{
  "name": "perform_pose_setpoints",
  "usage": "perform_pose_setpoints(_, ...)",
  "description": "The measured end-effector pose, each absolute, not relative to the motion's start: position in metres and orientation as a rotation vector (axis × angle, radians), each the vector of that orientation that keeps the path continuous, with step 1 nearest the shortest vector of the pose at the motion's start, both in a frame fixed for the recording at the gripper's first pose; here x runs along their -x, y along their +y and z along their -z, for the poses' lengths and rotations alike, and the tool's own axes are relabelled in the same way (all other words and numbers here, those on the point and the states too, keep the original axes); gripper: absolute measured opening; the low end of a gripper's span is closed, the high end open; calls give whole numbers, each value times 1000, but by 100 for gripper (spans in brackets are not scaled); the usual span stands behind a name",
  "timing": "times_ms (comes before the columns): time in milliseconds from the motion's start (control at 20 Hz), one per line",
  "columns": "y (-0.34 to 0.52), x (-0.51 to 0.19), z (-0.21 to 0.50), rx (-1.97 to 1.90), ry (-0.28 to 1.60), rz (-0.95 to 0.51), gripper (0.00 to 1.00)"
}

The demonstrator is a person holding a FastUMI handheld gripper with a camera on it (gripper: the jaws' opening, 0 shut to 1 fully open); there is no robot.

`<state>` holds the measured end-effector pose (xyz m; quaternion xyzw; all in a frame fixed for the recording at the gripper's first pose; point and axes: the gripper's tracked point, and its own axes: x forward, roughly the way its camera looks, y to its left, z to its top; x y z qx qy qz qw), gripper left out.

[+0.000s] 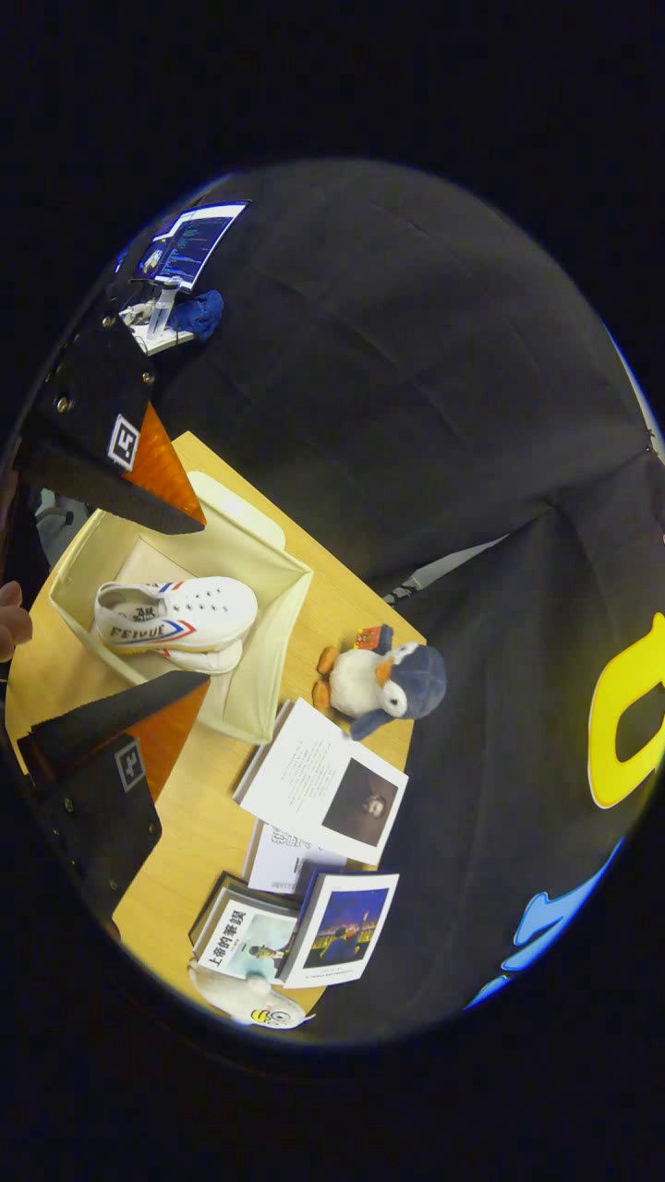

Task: Open the storage box then place both shoes into the box .Put the left shoe in first, then the right shoe, with the right side of both shoes facing outward in a uniform manner.

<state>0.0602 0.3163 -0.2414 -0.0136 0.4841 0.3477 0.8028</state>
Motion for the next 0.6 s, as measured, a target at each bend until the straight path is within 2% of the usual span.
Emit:
perform_pose_setpoints(350, 239, -94, 175, -44, 808, -586, 90)
perform_pose_setpoints(600, 160, -119, 109, -19, 555, -409, 90)
